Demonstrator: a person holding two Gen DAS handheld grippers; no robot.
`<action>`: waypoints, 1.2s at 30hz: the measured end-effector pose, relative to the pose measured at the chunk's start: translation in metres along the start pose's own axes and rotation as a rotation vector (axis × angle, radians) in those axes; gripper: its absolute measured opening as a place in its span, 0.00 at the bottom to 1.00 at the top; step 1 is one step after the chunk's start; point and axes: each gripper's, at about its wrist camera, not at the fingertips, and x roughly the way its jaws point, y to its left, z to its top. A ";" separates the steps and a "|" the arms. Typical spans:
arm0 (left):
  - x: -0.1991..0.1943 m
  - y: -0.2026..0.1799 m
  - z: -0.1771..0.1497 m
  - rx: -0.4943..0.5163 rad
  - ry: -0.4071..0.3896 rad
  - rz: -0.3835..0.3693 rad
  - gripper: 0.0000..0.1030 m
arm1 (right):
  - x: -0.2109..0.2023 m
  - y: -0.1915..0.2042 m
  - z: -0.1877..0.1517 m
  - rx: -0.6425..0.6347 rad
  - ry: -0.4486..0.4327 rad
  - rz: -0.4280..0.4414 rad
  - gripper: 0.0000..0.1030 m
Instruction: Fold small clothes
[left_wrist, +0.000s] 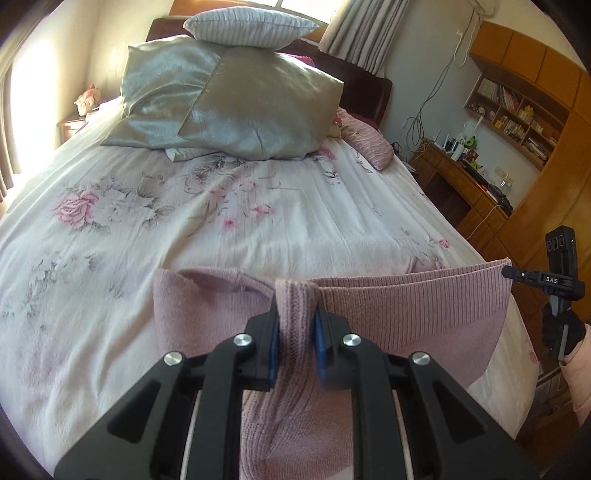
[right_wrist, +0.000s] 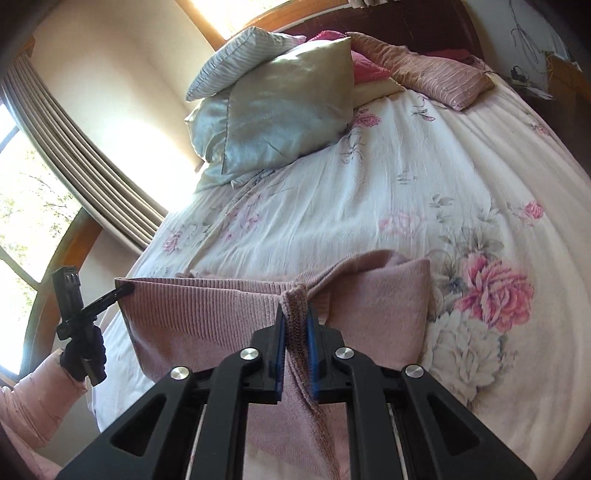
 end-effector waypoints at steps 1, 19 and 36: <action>0.011 0.003 0.006 -0.001 0.005 0.012 0.13 | 0.010 -0.003 0.010 0.003 0.005 -0.011 0.10; 0.075 0.069 -0.027 -0.147 0.205 0.179 0.44 | 0.105 -0.056 -0.015 0.099 0.206 -0.180 0.47; 0.018 0.054 -0.145 -0.350 0.366 0.069 0.07 | 0.053 -0.058 -0.149 0.306 0.297 -0.040 0.09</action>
